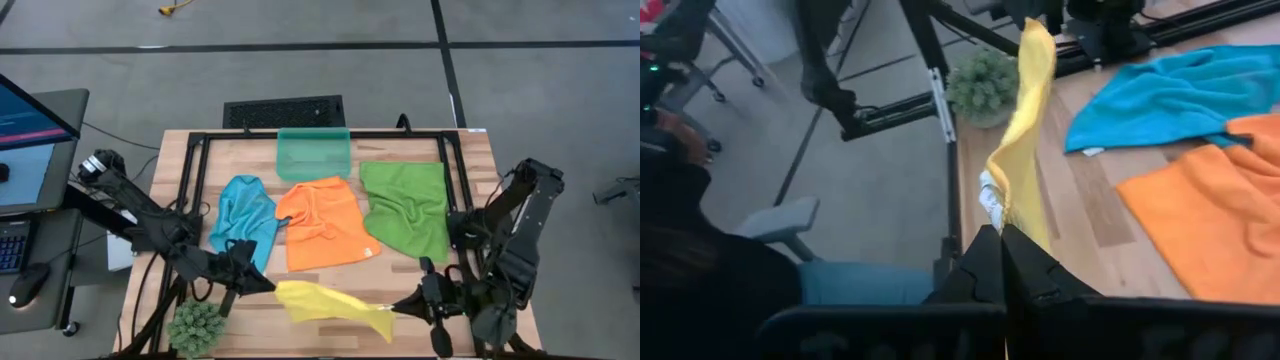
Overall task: Roll microfiber towels into tight, uniform cylinder then place into a basket
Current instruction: Fold the yellow microfiber towel
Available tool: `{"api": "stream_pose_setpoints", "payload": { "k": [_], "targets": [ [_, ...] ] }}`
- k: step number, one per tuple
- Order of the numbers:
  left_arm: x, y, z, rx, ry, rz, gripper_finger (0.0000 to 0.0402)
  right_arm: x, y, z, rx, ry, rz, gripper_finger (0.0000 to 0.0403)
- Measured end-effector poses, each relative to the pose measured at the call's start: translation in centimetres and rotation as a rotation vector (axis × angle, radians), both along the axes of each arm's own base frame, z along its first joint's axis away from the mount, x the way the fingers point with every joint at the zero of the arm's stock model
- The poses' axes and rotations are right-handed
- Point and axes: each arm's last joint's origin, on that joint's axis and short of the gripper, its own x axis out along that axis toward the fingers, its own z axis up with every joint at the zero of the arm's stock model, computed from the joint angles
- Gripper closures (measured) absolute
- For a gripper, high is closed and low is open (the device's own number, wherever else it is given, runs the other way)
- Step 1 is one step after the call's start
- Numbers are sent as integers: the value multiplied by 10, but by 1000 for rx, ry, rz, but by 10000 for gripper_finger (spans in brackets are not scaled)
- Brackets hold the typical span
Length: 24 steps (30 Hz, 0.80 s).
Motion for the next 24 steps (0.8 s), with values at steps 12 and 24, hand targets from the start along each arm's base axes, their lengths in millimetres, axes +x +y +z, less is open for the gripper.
{"api": "stream_pose_setpoints", "payload": {
  "k": [12, 24],
  "targets": [
    [-8, -12, 21, -57, -54, -1, 401, -8, 9, 3, 44, -26, 38, 401],
    [-15, -23, 21, -105, -22, 75, 401, -11, 13, 5, 67, -25, 87, 401]
  ]
}}
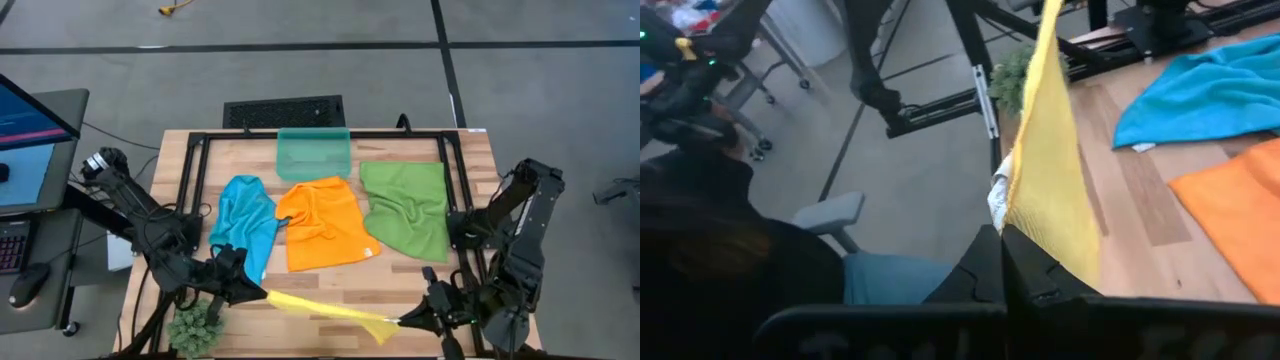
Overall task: Roll microfiber towels into tight, uniform cylinder then place into a basket
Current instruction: Fold the yellow microfiber towel
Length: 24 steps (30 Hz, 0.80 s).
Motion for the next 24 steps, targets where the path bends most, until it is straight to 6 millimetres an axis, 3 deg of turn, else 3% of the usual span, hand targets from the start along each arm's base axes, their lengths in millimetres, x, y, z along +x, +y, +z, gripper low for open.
{"api": "stream_pose_setpoints", "payload": {
  "k": [13, 24],
  "targets": [
    [2, -25, -10, 3, -35, -38, 401, -9, 6, 1, -3, -22, 22, 401],
    [-2, -32, -4, -11, -103, -43, 401, 20, 33, -25, 14, -5, 43, 401]
  ]
}}
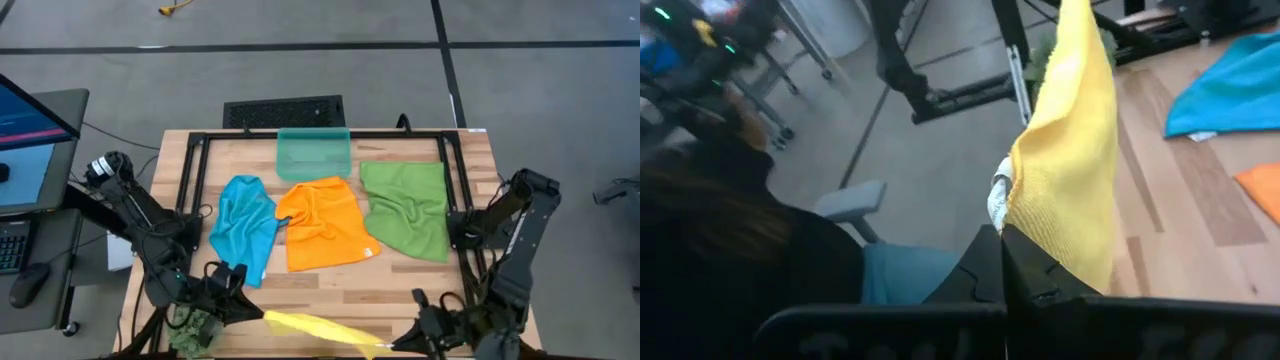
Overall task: Roll microfiber towels into tight, uniform cylinder then place into a basket
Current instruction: Fold the yellow microfiber towel
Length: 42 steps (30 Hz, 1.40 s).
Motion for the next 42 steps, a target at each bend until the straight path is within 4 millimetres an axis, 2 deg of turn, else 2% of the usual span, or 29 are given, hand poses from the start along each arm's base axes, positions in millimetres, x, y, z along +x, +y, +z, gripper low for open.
{"api": "stream_pose_setpoints", "payload": {
  "k": [6, 10, 20, 24, 31, 36, 42],
  "targets": [
    [2, -4, -9, 28, 47, -20, 401, -1, -3, -1, -30, 7, -16, 401],
    [7, 4, -18, 103, 114, 38, 401, 1, -15, -9, -111, 79, -60, 401],
    [31, 51, -49, 379, 369, 238, 401, 23, -58, -56, -349, 393, -407, 400],
    [37, 66, -57, 430, 433, 289, 401, 38, -63, -76, -396, 514, -434, 400],
    [38, 81, -75, 448, 504, 314, 401, 59, -66, -116, -512, 688, -469, 400],
    [42, 89, -75, 501, 501, 355, 401, 66, -79, -133, -613, 776, -554, 400],
    [49, 107, -77, 592, 539, 406, 401, 78, -97, -144, -678, 820, -664, 399]
  ]
}}
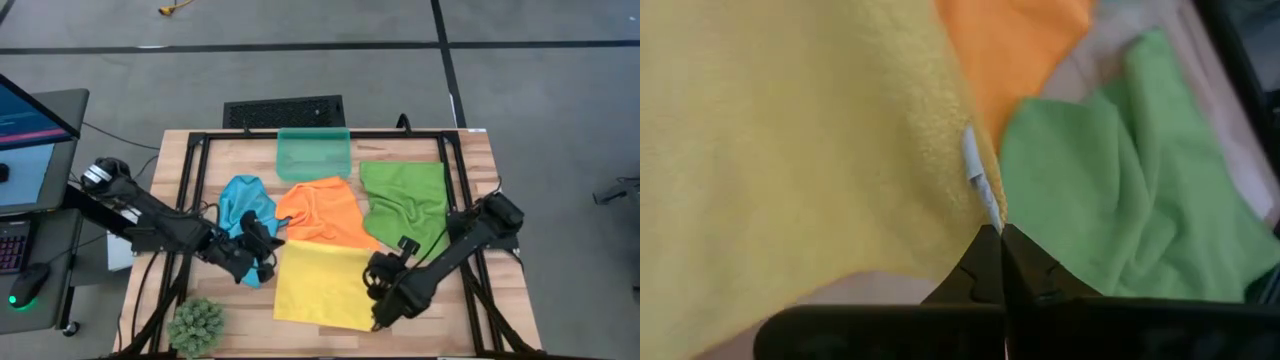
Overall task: Roll microfiber towels into tight, uniform cylinder then place into a basket
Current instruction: Fold the yellow microfiber towel
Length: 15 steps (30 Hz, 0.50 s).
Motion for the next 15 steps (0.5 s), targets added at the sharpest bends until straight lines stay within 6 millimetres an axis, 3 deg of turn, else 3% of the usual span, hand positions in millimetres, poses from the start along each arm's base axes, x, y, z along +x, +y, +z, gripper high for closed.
{"api": "stream_pose_setpoints", "payload": {
  "k": [10, 15],
  "targets": [
    [3, 23, -5, 73, 102, 38, 401, 29, -26, -33, -76, 160, 16, 392],
    [0, 30, -10, 84, 185, 46, 381, 35, -34, -39, -80, 212, 29, 387]
  ]
}}
